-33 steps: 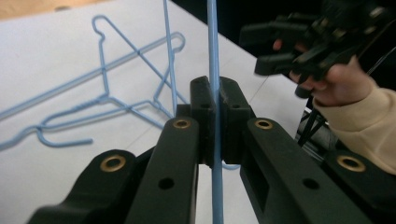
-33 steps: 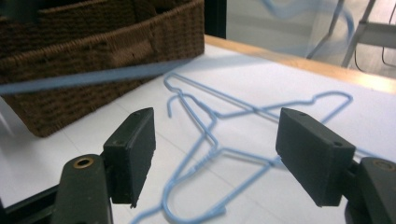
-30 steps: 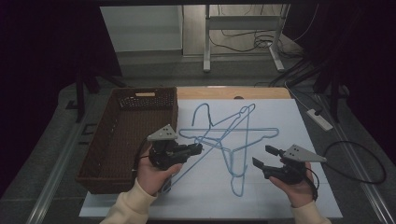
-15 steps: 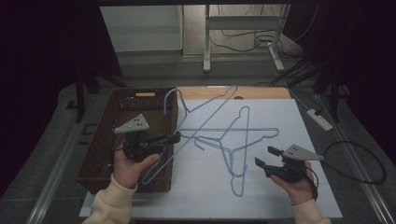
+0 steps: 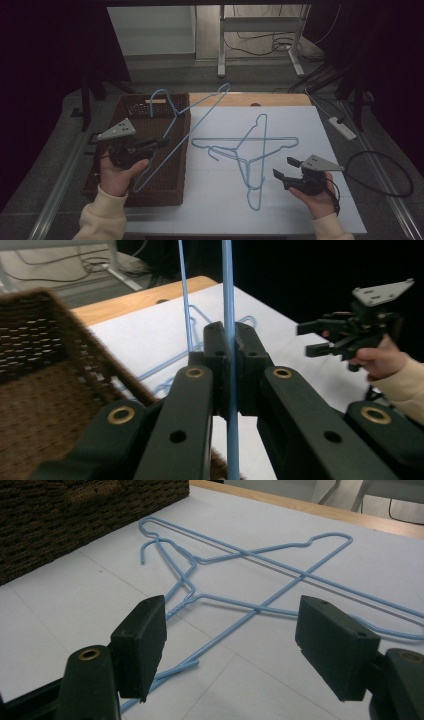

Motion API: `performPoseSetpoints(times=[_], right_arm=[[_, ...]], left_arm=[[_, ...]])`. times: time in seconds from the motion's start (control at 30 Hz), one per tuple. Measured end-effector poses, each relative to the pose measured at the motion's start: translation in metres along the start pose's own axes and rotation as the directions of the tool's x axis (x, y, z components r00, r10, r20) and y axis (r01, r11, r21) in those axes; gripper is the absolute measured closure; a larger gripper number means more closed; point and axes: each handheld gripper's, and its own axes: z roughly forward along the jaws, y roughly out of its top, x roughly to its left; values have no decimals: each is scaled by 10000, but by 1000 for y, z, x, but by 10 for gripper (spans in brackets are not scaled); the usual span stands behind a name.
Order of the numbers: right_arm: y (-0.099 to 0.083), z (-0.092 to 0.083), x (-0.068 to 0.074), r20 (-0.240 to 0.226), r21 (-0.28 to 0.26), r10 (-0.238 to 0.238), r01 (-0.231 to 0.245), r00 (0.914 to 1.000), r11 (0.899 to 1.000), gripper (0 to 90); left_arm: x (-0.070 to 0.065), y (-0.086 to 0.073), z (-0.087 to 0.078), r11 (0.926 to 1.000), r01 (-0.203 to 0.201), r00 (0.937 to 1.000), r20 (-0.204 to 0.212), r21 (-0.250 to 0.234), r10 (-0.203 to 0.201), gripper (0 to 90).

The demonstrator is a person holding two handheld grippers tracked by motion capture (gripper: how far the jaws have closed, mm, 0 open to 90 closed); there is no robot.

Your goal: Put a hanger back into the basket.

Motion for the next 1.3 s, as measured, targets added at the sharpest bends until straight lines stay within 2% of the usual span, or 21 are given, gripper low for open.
performPoseSetpoints(times=[0.13, 0.47, 0.6, 0.7, 0.83, 0.9, 0.93, 1.0, 1.13, 1.3], right_arm=[[-1, 0, -1, 45, 34, 5, -6, 10000, 10000, 296], [-2, 3, -1, 121, 179, -57, 55, 9999, 9998, 295], [-2, 3, 0, 107, 167, -87, 85, 9999, 9998, 295], [-1, 3, -1, 114, 99, -36, 35, 9999, 9999, 295], [-2, 5, -2, 39, 151, -25, 24, 10000, 9999, 294], [-2, 5, -3, 40, 152, -14, 13, 10000, 9999, 294], [-2, 6, -3, 23, 138, -17, 17, 10000, 9999, 294], [-2, 6, -3, 16, 150, -33, 33, 10000, 9999, 294], [-3, 8, 0, 12, 206, -119, 119, 9999, 9997, 291], [-3, 9, -1, 28, 239, -63, 63, 10000, 9997, 290]], left_arm=[[8, -2, -6, 9999, 95, 9998, -145, -37, -96, 863], [27, -10, -17, 9999, -95, 9969, -777, 96, 102, 863], [36, -13, -22, 9999, -41, 9948, -1016, 155, 57, 863], [45, -20, -26, 9992, 112, 9902, -1395, 388, -57, 863], [53, -25, -29, 9986, 288, 9869, -1600, 437, -214, 863], [56, -26, -32, 9984, 295, 9814, -1908, 491, -197, 863], [61, -27, -35, 9980, 453, 9778, -2066, 430, -355, 863], [64, -27, -36, 9976, 526, 9765, -2116, 449, -420, 863], [78, -30, -38, 9927, 711, 9675, -2490, 972, -449, 863], [92, -35, -33, 9863, 764, 9646, -2612, 1460, -361, 863]])
